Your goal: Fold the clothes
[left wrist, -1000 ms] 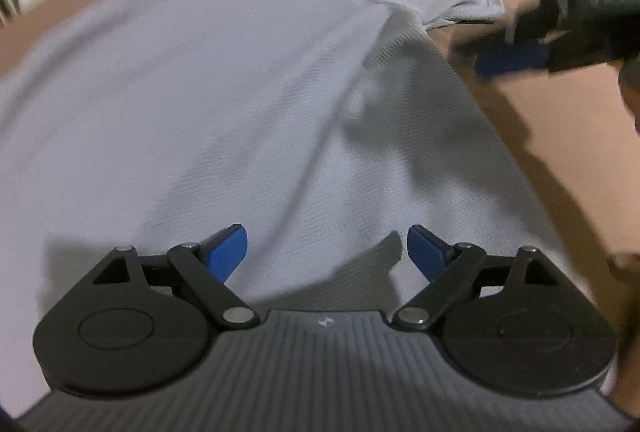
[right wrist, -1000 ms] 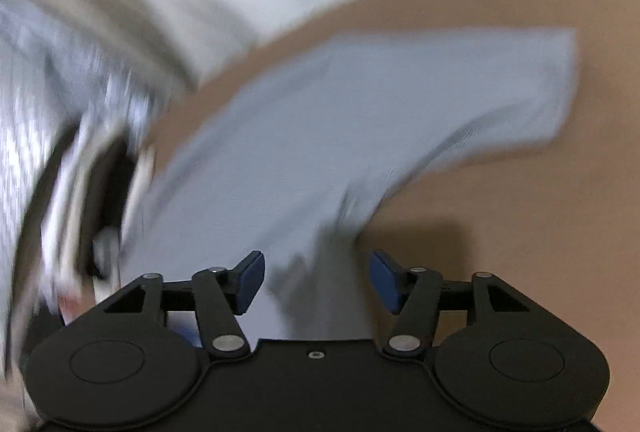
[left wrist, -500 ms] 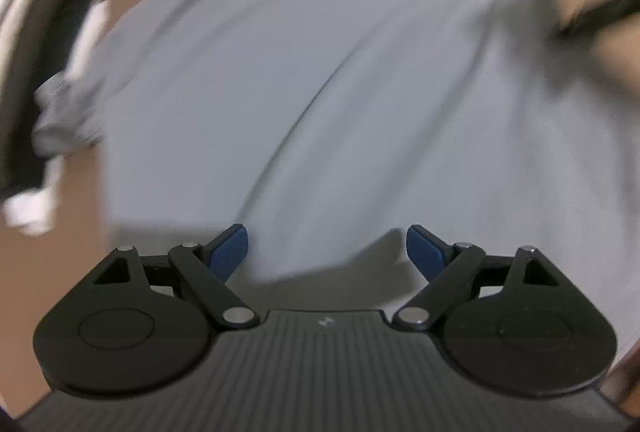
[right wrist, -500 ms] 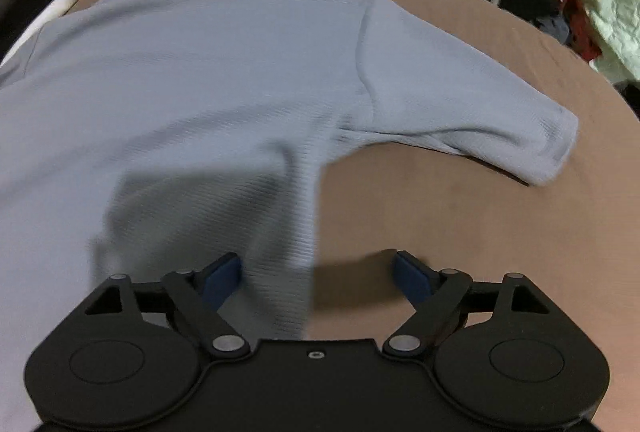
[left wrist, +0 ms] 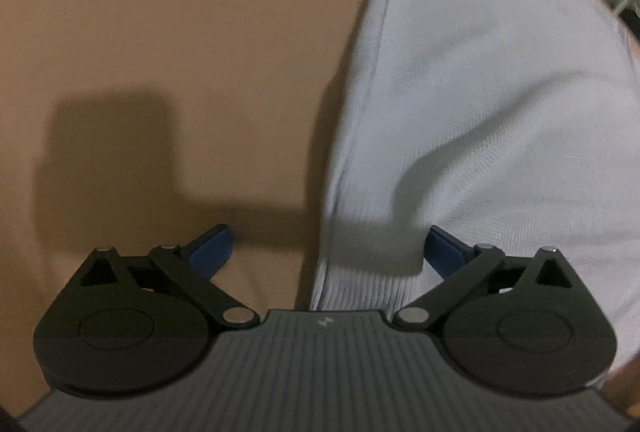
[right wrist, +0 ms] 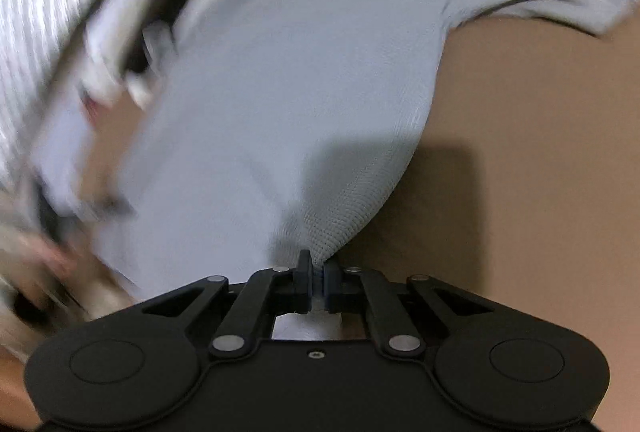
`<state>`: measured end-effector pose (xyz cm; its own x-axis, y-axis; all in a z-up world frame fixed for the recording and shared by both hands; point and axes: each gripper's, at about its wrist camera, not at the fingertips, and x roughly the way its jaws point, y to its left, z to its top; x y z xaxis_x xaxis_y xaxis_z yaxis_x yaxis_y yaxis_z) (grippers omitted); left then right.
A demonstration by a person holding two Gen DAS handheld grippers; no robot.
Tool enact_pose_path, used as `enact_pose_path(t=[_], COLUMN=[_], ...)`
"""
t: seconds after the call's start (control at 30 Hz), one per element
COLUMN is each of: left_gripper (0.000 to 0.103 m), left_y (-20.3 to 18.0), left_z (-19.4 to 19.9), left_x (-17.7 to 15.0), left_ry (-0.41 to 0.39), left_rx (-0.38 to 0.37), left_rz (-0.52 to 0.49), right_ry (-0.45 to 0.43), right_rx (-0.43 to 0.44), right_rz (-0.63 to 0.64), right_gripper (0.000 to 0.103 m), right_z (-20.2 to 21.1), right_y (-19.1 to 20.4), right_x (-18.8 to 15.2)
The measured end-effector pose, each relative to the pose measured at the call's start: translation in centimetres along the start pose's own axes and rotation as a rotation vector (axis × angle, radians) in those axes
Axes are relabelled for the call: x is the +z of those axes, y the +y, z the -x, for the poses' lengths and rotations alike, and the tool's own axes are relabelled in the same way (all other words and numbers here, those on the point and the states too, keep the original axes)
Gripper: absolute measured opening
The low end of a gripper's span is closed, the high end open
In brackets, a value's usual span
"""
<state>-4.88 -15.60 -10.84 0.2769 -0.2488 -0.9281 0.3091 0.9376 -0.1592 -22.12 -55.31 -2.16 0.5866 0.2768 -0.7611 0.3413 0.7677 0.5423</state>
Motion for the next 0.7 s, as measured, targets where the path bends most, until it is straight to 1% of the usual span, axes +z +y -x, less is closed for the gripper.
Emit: enact_pose_path(t=[0.07,0.1,0.13,0.17,0.23,0.27,0.3,0.37,0.43,0.5,0.57,0.6,0.63,0.7], left_gripper=[0.103,0.103,0.103,0.103,0.103,0.103,0.103,0.103,0.103,0.103,0.103,0.103,0.103,0.103], left_y=[0.3,0.5,0.7,0.9,1.3,1.3,1.2,1.0,0.7,0.4,0.2,0.1,0.2,-0.1], left_z=[0.6,0.5,0.4,0.3,0.3,0.4,0.5,0.7,0.8,1.0,1.1,1.2,1.3,1.3], left_x=[-0.9,-1.4,-1.8,-2.0,-2.6,-2.8,-3.0,-3.3,-3.6,-3.9,-4.2,-4.3,-4.2,-3.7], left_ry=[0.012,0.015,0.019,0.014,-0.006,-0.019,-0.021,-0.021,-0.015,-0.011,-0.006,0.002,0.020,0.080], left_rx=[-0.010,-0.010,-0.008,-0.011,-0.022,-0.025,-0.024,-0.022,-0.024,-0.034,-0.050,-0.062,-0.073,-0.052], left_rz=[-0.045,-0.069,-0.077,-0.070,-0.048,-0.045,-0.053,-0.072,-0.086,-0.092,-0.096,-0.089,-0.071,-0.039], right_ry=[-0.037,-0.042,-0.027,-0.017,-0.023,-0.041,-0.061,-0.112,-0.173,-0.222,-0.260,-0.267,-0.256,-0.232], right_rx=[0.002,-0.009,-0.037,-0.061,-0.089,-0.081,-0.071,-0.045,-0.015,0.013,0.004,-0.010,-0.033,-0.061], right_rz=[0.007,0.020,0.039,0.044,0.042,0.038,0.032,0.019,-0.012,-0.087,-0.137,-0.153,-0.163,-0.183], right_gripper=[0.007,0.007,0.008,0.011,0.016,0.026,0.041,0.057,0.057,0.058,0.060,0.064,0.064,0.064], right_z=[1.8,2.3,1.9,1.2,0.3,0.0,-0.2,-0.2,-0.2,0.3,1.0,1.3,1.4,1.5], right_y=[-0.1,-0.2,-0.3,-0.1,0.2,0.1,-0.1,-0.2,-0.1,-0.3,-0.5,-0.7,-0.8,-1.0], right_x=[-0.4,-0.7,-1.3,-1.9,-3.5,-4.3,-5.0,-7.3,-9.2,-11.2,-12.5,-13.1,-13.9,-15.1])
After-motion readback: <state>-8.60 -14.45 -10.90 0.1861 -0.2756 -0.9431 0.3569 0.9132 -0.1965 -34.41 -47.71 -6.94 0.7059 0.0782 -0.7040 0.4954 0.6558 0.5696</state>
